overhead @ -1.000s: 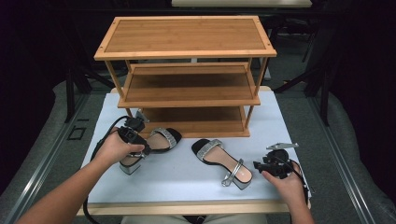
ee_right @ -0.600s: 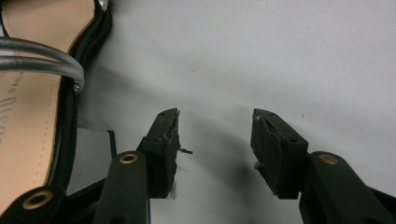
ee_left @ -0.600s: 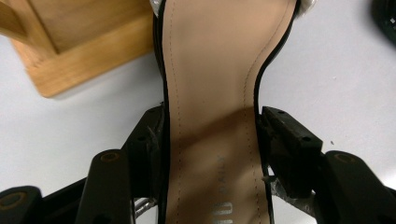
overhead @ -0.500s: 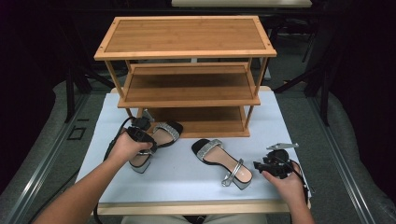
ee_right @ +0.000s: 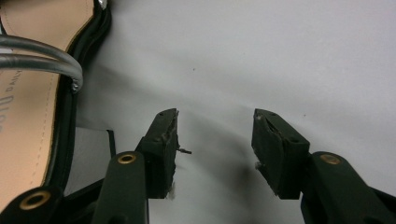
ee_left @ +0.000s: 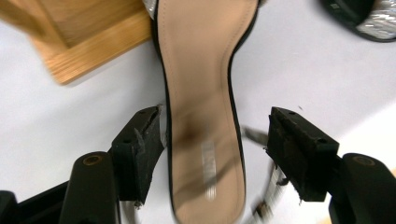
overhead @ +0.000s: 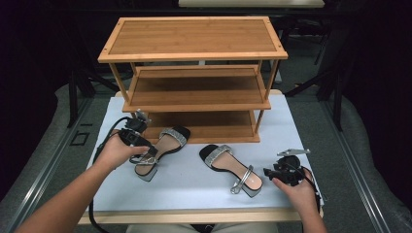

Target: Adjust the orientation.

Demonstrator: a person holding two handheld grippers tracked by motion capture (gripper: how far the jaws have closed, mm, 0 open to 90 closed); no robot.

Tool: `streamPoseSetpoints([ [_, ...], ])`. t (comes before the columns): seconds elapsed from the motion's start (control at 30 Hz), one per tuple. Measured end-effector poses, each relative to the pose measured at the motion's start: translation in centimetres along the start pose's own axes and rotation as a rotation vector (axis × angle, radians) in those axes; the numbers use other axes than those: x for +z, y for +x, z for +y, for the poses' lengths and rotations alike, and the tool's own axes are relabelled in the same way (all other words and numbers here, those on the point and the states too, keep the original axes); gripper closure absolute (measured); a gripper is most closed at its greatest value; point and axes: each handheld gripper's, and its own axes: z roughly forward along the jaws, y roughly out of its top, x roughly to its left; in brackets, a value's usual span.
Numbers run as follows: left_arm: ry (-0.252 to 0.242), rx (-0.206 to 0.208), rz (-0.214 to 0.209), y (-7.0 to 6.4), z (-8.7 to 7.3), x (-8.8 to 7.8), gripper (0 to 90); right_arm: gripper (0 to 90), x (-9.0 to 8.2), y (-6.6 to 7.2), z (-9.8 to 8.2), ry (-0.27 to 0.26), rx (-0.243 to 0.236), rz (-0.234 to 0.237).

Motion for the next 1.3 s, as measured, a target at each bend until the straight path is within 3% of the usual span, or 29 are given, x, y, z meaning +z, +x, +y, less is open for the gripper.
streamPoseSetpoints([
  [0.17,-0.057,0.027,-0.016,1.1,-2.5,-3.2,35.9,50.3,-0.1,0.1,0.1,-0.004,-0.002,-0.001],
  [0.27,-0.063,0.033,-0.020,2.0,-4.3,-3.7,37.5,50.2,0.0,0.2,0.1,-0.002,-0.001,0.000],
  [0.4,-0.048,0.072,-0.039,2.5,-6.4,-2.5,40.7,50.2,0.1,0.3,0.1,-0.003,-0.006,-0.003],
  [0.57,0.015,0.161,-0.038,1.8,-8.0,0.4,45.0,50.0,0.2,0.4,0.1,0.001,-0.007,-0.003],
  [0.63,0.035,0.199,-0.027,1.5,-8.3,1.5,45.8,50.0,0.2,0.4,0.1,0.003,-0.006,-0.004],
  [0.8,0.019,0.280,0.030,0.8,-8.2,2.9,50.0,49.9,0.3,0.2,0.0,0.008,-0.003,-0.005],
  [0.93,0.030,0.309,0.044,0.0,-7.9,3.1,55.7,49.9,0.3,0.1,0.0,0.009,0.002,-0.001],
  [1.03,0.026,0.286,-0.003,-0.8,-7.9,3.3,55.3,49.9,0.4,0.1,0.0,0.008,0.000,-0.001],
  [1.13,0.000,0.271,-0.090,-1.9,-7.7,3.6,53.9,49.7,0.5,0.3,0.0,0.006,-0.001,0.001],
  [1.2,-0.026,0.293,-0.086,-2.8,-7.5,4.1,47.5,49.7,0.4,0.3,0.0,0.009,-0.003,0.003],
  [1.3,-0.042,0.337,-0.037,-3.9,-7.1,5.0,39.0,49.7,0.5,0.3,0.0,0.007,-0.002,0.001],
])
